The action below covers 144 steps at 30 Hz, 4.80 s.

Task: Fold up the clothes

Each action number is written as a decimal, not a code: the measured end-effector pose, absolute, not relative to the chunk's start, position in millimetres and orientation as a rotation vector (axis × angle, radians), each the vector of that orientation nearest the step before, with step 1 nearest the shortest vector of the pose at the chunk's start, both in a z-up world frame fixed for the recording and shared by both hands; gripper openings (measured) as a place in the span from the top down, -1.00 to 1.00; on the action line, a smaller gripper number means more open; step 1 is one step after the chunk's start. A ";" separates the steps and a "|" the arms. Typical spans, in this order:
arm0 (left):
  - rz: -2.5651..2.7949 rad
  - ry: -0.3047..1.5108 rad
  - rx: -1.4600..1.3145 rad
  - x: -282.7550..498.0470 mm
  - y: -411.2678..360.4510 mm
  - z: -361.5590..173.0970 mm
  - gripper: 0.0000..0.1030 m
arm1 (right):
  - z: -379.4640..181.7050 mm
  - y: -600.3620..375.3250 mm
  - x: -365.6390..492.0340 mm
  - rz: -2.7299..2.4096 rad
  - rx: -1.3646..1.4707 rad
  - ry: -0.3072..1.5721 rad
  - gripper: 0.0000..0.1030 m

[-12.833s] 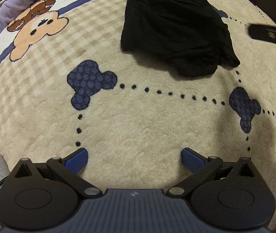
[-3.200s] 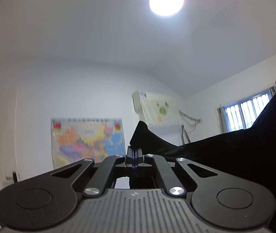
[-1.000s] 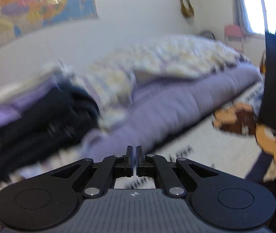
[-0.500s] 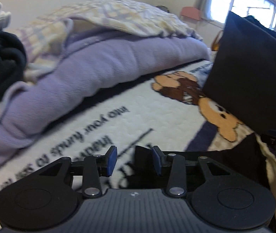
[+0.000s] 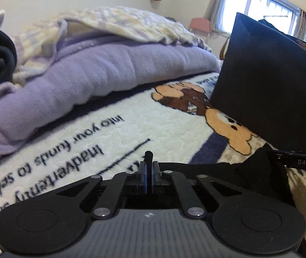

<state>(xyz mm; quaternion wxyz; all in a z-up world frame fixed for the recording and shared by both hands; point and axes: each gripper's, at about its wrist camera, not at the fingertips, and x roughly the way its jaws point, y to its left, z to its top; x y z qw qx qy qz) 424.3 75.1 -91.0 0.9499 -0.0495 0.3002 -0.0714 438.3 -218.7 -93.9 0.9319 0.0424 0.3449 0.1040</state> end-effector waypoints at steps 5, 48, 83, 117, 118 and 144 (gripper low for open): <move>-0.040 0.521 -0.042 422.5 71.7 -84.0 0.96 | -94.1 -199.3 434.8 0.221 0.041 0.658 0.90; 0.112 0.792 0.030 362.6 79.0 -52.9 -0.71 | -49.9 -187.6 390.0 0.132 -0.047 0.680 -0.64; -0.089 0.966 -0.015 20.6 36.0 12.1 -0.89 | -13.5 -154.2 49.2 0.129 -0.133 0.963 -0.64; -0.284 1.023 -0.154 -76.9 47.9 -35.4 -0.82 | -3.4 -184.3 -84.3 0.200 0.034 1.084 -0.38; -0.323 1.024 -0.135 -77.0 47.1 -41.9 -0.80 | -10.9 -187.8 -84.9 0.204 0.041 1.105 -0.35; -0.567 1.331 0.147 -95.6 64.9 -90.4 -0.08 | -28.5 -159.7 -129.0 0.511 -0.103 1.299 -0.16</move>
